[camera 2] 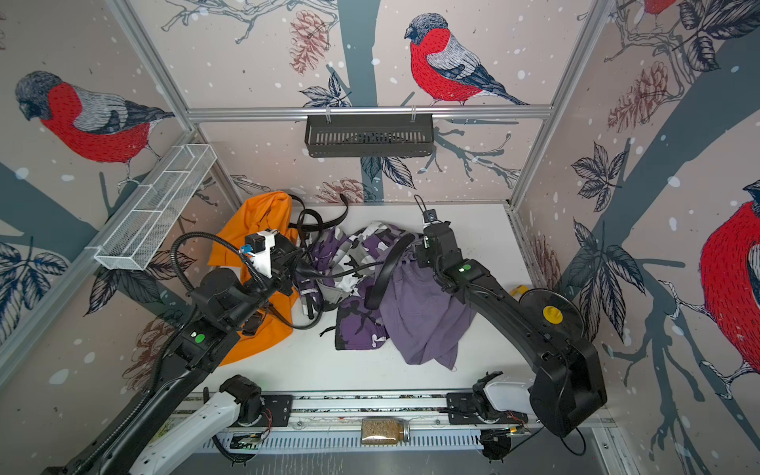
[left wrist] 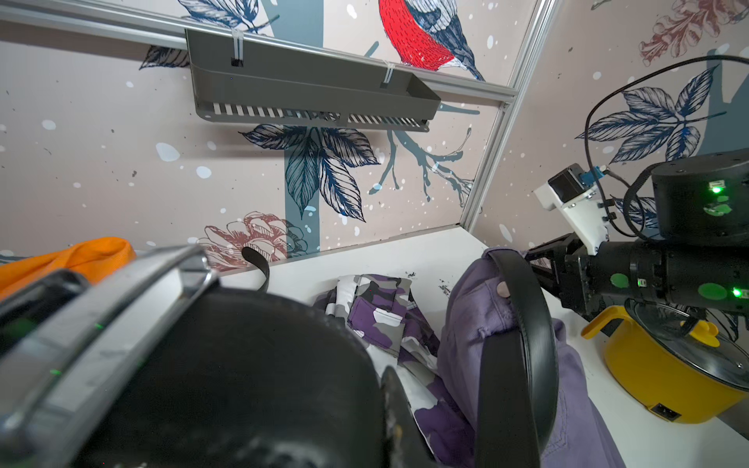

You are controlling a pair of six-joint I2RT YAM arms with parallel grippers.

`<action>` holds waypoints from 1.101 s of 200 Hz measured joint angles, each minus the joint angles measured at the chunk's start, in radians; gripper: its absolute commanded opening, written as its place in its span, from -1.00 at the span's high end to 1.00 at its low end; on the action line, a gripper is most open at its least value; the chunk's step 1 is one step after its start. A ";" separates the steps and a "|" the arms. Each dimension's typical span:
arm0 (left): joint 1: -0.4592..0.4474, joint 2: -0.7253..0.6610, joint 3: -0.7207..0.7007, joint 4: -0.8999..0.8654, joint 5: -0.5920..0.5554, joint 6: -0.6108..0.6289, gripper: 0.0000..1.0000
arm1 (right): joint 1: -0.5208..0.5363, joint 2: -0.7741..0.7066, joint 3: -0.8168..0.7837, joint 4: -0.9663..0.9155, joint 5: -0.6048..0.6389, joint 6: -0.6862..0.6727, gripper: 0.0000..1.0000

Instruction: Remove the belt from the trousers

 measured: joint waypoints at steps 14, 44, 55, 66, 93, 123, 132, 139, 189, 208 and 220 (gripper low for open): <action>0.000 -0.011 0.015 -0.006 -0.013 0.008 1.00 | -0.068 -0.018 0.012 -0.032 -0.017 -0.002 0.74; 0.000 -0.021 0.072 -0.043 -0.032 0.040 1.00 | -0.190 -0.047 0.037 -0.092 -0.054 -0.027 0.74; 0.002 -0.030 0.089 -0.060 -0.045 0.052 1.00 | -0.225 -0.049 0.051 -0.105 -0.060 -0.030 0.74; 0.002 -0.041 0.103 -0.074 -0.068 0.069 1.00 | -0.255 -0.049 0.056 -0.113 -0.062 -0.030 0.74; 0.004 -0.066 0.132 -0.114 -0.145 0.110 1.00 | -0.290 -0.042 0.057 -0.134 -0.090 -0.030 0.73; 0.005 -0.074 0.149 -0.142 -0.245 0.155 1.00 | -0.312 -0.017 0.042 -0.126 -0.109 -0.028 0.74; 0.005 -0.079 0.150 -0.150 -0.277 0.170 1.00 | -0.327 -0.007 0.032 -0.128 -0.114 -0.027 0.74; 0.005 -0.084 0.150 -0.158 -0.304 0.179 1.00 | -0.342 -0.003 0.024 -0.133 -0.119 -0.027 0.73; 0.006 -0.120 0.129 -0.185 -0.475 0.231 1.00 | -0.448 0.021 -0.013 -0.121 -0.149 -0.026 0.73; 0.008 -0.128 0.124 -0.208 -0.533 0.239 1.00 | -0.477 0.048 -0.009 -0.127 -0.167 -0.025 0.73; 0.008 -0.130 0.121 -0.215 -0.567 0.246 1.00 | -0.491 0.064 -0.005 -0.127 -0.179 -0.025 0.73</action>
